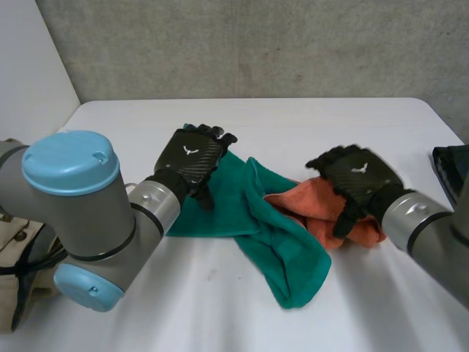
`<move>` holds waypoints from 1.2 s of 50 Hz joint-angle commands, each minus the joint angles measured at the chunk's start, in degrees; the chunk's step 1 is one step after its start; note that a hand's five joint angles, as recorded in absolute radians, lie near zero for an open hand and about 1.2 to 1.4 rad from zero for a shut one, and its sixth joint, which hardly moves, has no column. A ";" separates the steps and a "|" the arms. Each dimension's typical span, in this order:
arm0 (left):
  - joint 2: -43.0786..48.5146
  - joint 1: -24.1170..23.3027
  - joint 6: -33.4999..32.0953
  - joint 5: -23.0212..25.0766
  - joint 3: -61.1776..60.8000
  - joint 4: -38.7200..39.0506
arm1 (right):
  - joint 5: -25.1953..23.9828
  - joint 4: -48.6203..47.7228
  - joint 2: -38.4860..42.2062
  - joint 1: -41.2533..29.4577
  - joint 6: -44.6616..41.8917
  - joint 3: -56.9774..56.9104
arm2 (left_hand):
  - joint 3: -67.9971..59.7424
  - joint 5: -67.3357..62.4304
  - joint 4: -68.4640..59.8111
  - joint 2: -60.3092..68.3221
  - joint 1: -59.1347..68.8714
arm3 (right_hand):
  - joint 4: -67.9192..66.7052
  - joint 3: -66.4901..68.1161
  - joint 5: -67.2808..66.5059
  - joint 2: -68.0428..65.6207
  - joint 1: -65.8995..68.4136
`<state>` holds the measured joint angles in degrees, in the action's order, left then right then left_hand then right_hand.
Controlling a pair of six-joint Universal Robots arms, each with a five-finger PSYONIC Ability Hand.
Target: Fold the laundry.
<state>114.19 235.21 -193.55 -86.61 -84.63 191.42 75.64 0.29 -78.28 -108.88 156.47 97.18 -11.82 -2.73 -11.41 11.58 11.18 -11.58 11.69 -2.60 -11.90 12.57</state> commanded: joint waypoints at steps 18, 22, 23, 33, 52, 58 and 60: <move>15.44 -8.80 -7.27 1.18 8.86 5.54 | 3.30 -6.01 -0.82 11.67 -2.66 1.60 | 1.82 2.73 1.41 -1.58 -1.18 | -68.42 68.31 -67.40 -68.10 67.43; 20.53 -10.91 -10.17 -1.19 13.08 5.54 | 0.30 -5.74 -0.83 13.61 -2.92 3.10 | 1.82 2.73 1.41 -1.58 -1.18 | -68.42 68.31 -67.40 -68.10 67.43; 21.24 -11.18 -10.53 -1.63 13.69 5.46 | 0.13 -5.74 -0.74 13.61 -2.92 3.27 | 0.99 1.90 0.58 -0.75 -0.35 | -68.42 68.31 -67.40 -68.10 67.43; 20.82 -8.55 -13.69 -14.80 20.99 6.59 | -0.05 -6.01 1.11 13.35 -3.10 3.10 | -68.18 -67.27 -68.59 68.42 68.82 | -68.42 68.31 -67.40 -68.10 67.43; 4.11 28.89 -17.12 -13.85 26.63 10.12 | 0.21 -6.01 0.84 1.05 -2.92 2.31 | -68.18 -67.27 -68.59 68.42 68.82 | -68.42 68.31 -67.40 -68.10 67.43; 6.12 33.90 -17.03 -11.30 18.81 9.76 | 2.06 -6.36 2.25 -3.26 -2.22 1.08 | -64.04 -63.12 -64.44 64.27 64.67 | -68.42 68.31 -67.40 -68.10 67.43; 7.35 34.70 -17.21 -10.51 17.22 9.85 | 2.67 -6.44 2.60 -4.05 -2.13 0.73 | -42.58 -41.67 -42.99 42.82 43.22 | -68.42 68.31 -67.40 -68.10 67.43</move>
<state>118.95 266.99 -210.69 -99.22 -61.24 201.39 76.61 -5.88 -76.82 -109.87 153.84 98.97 -67.91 -55.09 -68.46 68.04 65.32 -68.43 67.55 -55.05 -65.85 60.60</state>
